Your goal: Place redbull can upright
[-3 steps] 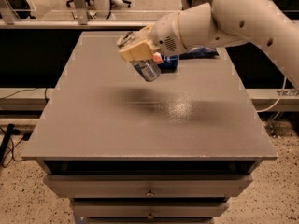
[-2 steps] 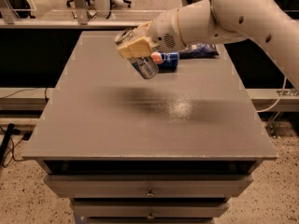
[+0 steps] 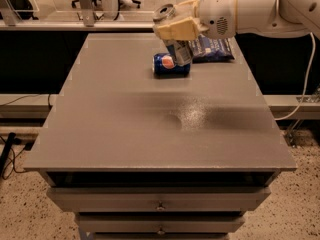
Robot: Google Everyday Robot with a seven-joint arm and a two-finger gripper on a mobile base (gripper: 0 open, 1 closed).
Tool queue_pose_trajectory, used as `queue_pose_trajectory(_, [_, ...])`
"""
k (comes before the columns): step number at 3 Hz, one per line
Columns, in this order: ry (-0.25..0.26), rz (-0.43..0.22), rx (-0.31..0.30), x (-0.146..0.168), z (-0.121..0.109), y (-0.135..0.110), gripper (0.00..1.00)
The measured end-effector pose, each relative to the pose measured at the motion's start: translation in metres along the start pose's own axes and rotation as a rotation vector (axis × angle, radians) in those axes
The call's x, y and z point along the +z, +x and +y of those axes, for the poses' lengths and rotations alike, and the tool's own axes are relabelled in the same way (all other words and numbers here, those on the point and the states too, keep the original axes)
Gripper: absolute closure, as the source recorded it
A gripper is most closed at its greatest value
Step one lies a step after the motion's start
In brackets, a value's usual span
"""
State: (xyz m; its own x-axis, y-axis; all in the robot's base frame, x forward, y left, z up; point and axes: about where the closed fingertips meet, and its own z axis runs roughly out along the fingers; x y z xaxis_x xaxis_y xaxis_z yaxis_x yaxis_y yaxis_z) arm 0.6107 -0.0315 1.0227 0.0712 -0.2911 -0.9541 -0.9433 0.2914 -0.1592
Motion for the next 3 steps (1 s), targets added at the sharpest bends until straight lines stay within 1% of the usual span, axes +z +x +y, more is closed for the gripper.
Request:
queue_pose_trajectory(1, [-0.001, -0.079, 0.018, -0.021, -0.008, 0.007, 1.0])
queue_pose_trajectory(2, [-0.015, -0.138, 0.08, -0.033, -0.011, 0.036, 1.0])
queue_pose_trajectory(3, [-0.026, -0.162, 0.104, -0.041, -0.011, 0.05, 1.0])
